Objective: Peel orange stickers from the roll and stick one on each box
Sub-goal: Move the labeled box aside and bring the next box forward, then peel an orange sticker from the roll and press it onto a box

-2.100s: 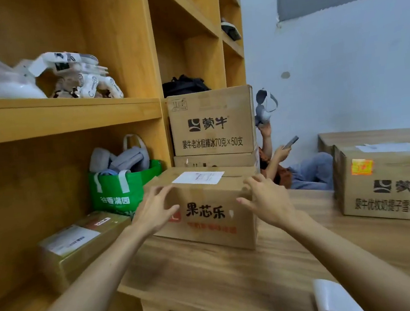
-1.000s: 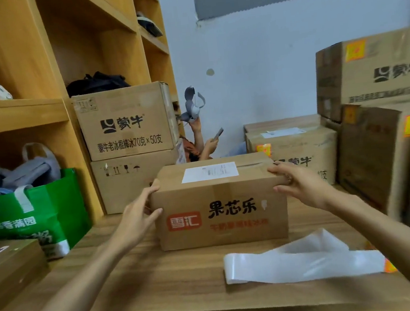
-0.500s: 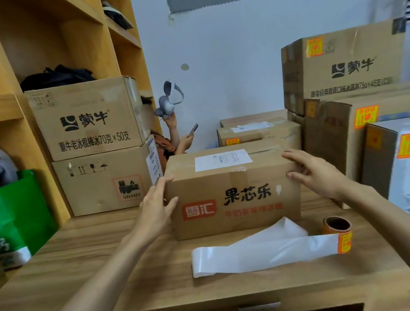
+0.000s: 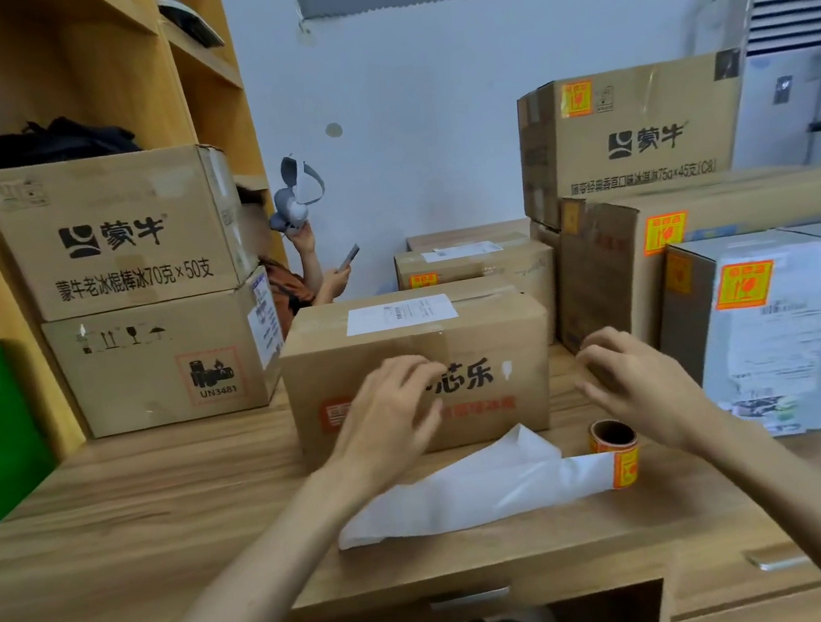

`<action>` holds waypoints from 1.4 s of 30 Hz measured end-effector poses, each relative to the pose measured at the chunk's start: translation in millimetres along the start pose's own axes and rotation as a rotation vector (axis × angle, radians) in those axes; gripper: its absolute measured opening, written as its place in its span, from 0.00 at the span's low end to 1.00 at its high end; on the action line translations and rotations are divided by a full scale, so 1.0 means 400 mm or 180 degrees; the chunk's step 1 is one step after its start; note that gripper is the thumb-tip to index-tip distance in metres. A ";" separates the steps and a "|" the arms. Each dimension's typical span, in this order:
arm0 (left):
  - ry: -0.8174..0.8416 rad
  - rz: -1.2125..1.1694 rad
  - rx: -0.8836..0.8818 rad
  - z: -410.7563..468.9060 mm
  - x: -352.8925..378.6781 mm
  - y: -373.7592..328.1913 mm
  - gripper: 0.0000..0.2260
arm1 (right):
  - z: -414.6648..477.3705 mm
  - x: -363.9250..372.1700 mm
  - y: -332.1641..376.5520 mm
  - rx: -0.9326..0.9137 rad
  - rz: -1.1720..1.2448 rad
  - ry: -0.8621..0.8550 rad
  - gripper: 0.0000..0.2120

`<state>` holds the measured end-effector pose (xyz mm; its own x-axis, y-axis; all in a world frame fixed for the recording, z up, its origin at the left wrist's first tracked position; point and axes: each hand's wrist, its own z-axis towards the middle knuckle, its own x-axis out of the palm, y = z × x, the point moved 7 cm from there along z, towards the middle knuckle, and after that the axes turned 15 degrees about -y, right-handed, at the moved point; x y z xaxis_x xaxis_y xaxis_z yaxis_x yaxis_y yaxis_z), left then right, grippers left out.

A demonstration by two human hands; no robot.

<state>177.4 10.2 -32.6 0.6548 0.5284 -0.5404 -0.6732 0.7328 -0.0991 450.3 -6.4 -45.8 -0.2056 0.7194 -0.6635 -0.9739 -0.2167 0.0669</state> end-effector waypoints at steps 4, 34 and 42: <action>0.0749 -0.0469 -0.0040 -0.025 0.146 -0.146 0.18 | -0.088 0.022 -0.044 0.0427 0.0338 0.0504 0.18; 0.1025 -0.0749 -0.0962 -0.133 0.212 -0.054 0.11 | -0.150 0.122 0.071 0.0688 0.0753 0.0742 0.07; 0.0597 -0.1174 -0.1314 -0.168 0.218 -0.032 0.07 | -0.148 0.140 0.101 0.0716 0.0638 0.0418 0.07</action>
<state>219.9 18.1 -134.5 0.8246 0.1576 -0.5432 -0.5150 0.6064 -0.6059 405.3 -13.9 -124.2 -0.3955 0.5828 -0.7099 -0.9151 -0.1836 0.3591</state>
